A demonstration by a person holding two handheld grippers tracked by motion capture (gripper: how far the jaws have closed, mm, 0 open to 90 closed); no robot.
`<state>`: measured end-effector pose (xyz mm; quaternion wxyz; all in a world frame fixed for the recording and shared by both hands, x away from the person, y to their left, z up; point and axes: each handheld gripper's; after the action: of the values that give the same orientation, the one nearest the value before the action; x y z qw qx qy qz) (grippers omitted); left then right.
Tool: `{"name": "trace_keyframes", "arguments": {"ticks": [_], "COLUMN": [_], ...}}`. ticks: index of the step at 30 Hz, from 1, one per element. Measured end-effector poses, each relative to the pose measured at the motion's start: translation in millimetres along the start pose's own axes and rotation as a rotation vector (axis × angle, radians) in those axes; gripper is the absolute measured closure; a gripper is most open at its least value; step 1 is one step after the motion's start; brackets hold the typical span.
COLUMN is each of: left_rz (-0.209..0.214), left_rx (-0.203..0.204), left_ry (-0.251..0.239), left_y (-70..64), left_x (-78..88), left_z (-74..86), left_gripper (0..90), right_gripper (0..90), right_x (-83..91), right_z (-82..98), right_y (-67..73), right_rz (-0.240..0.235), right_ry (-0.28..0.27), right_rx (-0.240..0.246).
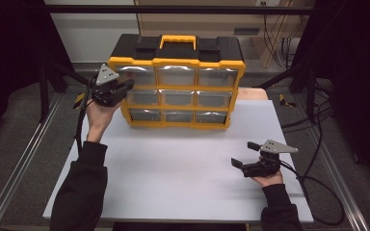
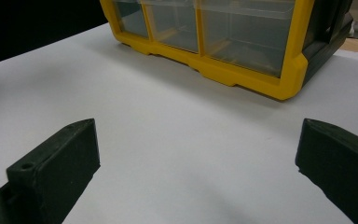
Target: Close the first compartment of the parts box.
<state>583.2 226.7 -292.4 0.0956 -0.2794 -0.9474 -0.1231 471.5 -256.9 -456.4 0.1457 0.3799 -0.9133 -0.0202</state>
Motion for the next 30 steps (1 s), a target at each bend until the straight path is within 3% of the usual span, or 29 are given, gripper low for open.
{"name": "trace_keyframes", "arguments": {"ticks": [12, 14, 19, 26, 30], "left_rz": [0.008, 0.020, 0.071, 0.091, 0.102], "left_rx": [0.054, 0.066, 0.106, 0.125, 0.133], "left_ry": [-0.031, -0.051, -0.037, -0.036, -0.050], "left_y": [-4.4, -3.7, -5.8, -12.1, -15.4], "left_x": [17.4, 19.9, 24.1, 30.8, 37.2], "left_z": [7.5, 9.6, 15.8, 20.6, 24.7], "left_gripper": [50.8, 45.4, 31.5, 7.1, 2.8], "right_gripper": [0.2, 0.2, 0.2, 0.2, 0.2], "right_x": [0.4, 0.4, 0.5, 0.4, 0.7], "right_z": [-0.2, -0.2, -0.3, -0.2, -0.5], "right_y": [0.1, 0.0, 0.1, 0.0, -0.1], "right_rz": [0.001, 0.002, 0.003, 0.003, 0.002], "right_ry": [-0.003, -0.001, -0.005, -0.005, -0.008], "right_rx": [-0.004, -0.002, -0.004, -0.004, -0.002]}}
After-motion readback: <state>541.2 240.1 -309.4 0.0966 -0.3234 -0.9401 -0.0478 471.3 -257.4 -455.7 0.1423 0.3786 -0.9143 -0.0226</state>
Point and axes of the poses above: each handheld gripper's, and its own axes: x roughly backward along the jaws, z roughly out of its underside, y roughly to its left, and after that the axes turned 6 degrees about -y, right-handed
